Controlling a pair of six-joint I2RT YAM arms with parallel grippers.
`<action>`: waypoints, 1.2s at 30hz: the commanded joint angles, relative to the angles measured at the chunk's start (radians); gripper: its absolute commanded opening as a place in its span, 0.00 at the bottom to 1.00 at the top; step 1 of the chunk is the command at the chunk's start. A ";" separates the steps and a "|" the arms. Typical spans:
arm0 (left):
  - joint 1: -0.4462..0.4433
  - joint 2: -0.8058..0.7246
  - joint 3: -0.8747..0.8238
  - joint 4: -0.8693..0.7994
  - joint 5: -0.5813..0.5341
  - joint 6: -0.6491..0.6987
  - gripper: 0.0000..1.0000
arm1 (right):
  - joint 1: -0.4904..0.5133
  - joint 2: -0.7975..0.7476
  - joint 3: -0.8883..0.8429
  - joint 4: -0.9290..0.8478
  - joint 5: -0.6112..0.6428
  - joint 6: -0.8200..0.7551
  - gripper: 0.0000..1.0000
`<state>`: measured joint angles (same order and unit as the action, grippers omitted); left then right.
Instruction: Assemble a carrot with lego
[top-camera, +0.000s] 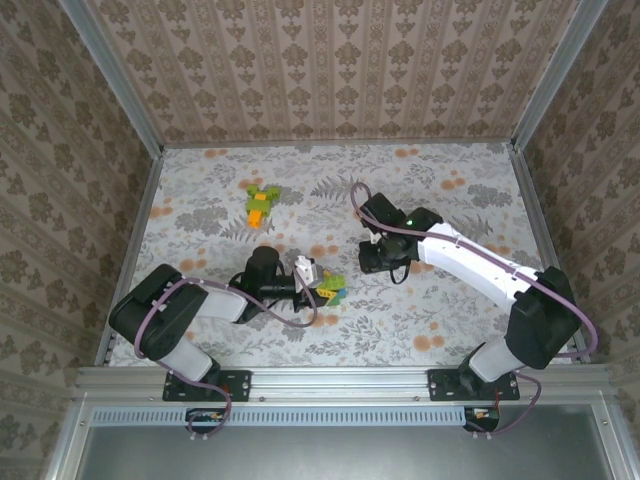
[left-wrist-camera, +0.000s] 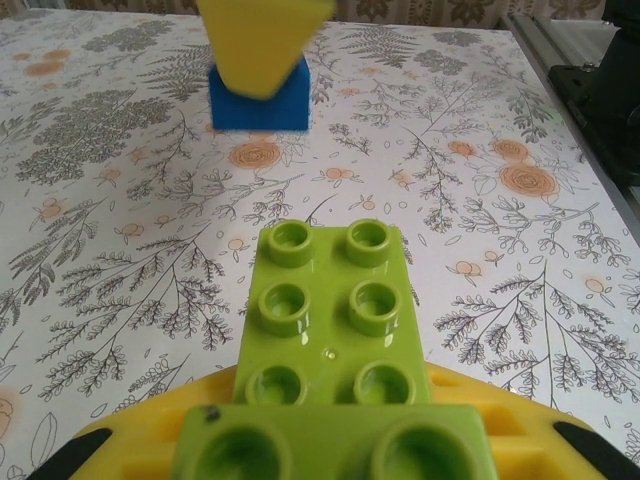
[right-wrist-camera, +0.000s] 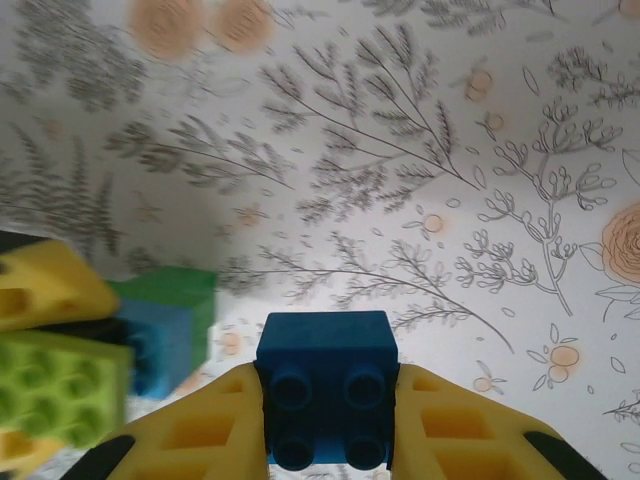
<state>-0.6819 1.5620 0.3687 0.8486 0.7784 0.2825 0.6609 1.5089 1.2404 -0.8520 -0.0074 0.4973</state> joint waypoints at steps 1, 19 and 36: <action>-0.014 0.003 -0.025 -0.020 -0.041 0.036 0.30 | 0.035 0.002 0.081 -0.113 -0.009 0.055 0.23; -0.017 0.038 -0.029 0.003 -0.045 0.046 0.29 | 0.188 0.114 0.177 -0.143 0.069 0.130 0.24; -0.018 0.052 -0.013 -0.015 -0.054 0.047 0.29 | 0.162 0.056 0.140 -0.168 0.153 0.112 0.36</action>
<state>-0.6941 1.5784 0.3607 0.8951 0.7555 0.2932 0.8410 1.6131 1.3926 -0.9802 0.0986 0.6109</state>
